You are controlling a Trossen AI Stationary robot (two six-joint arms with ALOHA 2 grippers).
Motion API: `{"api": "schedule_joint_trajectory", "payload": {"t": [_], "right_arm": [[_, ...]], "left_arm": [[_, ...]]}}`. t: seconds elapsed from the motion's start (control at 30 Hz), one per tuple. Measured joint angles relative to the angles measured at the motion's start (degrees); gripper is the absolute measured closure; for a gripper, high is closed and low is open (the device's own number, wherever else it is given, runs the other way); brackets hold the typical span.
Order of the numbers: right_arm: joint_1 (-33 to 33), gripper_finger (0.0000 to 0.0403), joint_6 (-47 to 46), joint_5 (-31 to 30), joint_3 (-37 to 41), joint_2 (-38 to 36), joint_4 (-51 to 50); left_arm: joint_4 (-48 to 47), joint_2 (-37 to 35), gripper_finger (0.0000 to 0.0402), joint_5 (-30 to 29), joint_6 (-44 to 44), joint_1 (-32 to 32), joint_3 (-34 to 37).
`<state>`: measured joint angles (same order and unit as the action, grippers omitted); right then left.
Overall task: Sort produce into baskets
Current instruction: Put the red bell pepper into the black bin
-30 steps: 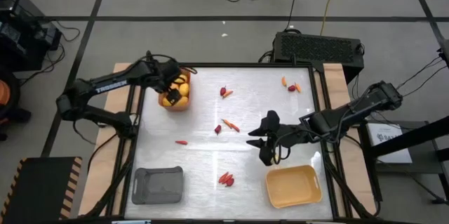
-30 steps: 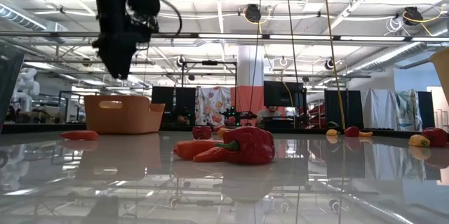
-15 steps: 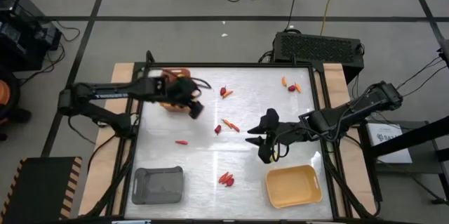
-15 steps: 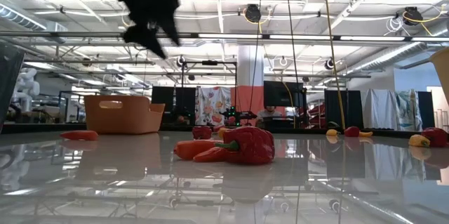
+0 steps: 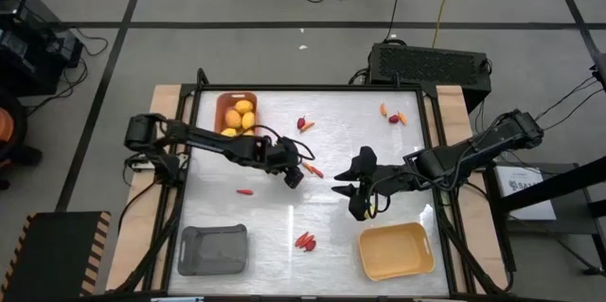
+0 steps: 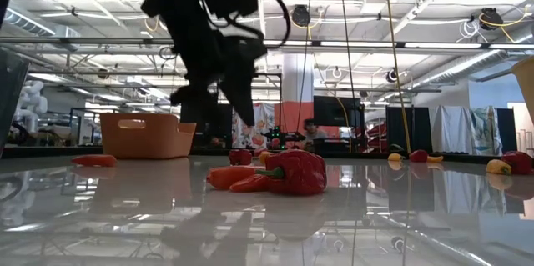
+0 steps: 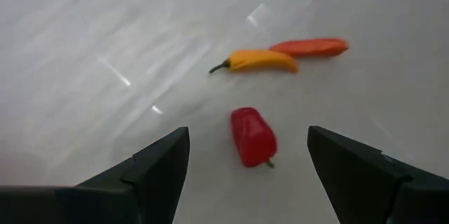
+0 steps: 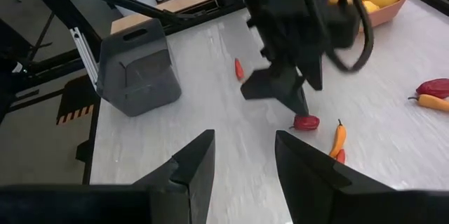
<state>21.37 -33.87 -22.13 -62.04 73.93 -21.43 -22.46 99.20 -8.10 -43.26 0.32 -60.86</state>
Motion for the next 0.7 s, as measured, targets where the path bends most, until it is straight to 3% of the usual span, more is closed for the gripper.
{"api": "schedule_joint_trajectory", "payload": {"t": [0.7], "right_arm": [[0.0, 0.0262, 0.2, 2.8, 0.0, 0.0, -1.4]], "left_arm": [[4.6, 7.8, 0.0105, -6.9, -3.4, -3.6, 0.0]]}}
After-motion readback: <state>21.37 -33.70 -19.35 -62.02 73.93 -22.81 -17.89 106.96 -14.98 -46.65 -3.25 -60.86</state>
